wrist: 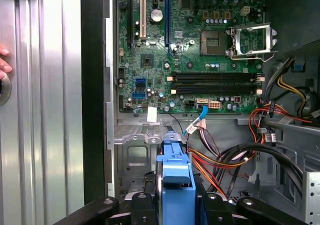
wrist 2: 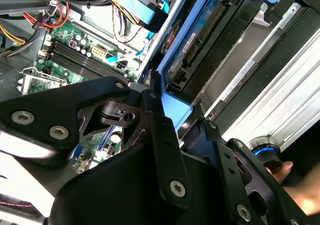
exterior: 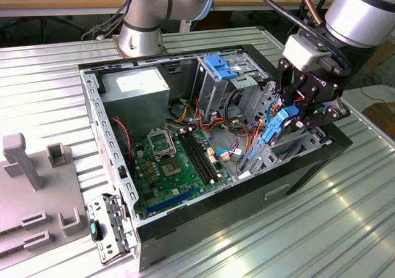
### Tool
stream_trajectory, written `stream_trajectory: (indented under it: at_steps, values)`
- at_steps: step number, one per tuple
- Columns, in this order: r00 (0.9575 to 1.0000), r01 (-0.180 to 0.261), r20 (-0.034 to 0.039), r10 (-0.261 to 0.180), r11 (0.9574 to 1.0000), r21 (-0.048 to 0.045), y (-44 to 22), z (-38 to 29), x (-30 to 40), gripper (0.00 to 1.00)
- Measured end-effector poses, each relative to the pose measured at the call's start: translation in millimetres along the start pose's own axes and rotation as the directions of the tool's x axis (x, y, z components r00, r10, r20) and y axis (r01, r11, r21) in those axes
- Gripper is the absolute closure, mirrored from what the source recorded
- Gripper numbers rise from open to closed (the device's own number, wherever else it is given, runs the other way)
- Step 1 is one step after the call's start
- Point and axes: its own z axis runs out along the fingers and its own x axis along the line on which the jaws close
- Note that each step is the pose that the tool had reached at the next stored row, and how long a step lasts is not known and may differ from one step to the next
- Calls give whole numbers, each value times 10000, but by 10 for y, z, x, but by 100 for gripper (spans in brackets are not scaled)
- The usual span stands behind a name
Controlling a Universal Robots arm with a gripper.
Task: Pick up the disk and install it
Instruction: 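Insert the disk into the insertion slot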
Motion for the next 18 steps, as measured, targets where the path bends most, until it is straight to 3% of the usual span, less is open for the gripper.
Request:
stream_trajectory:
  at_steps: [18]
  values:
    - [10000,0,0,0,10000,7,0,9,0,63]
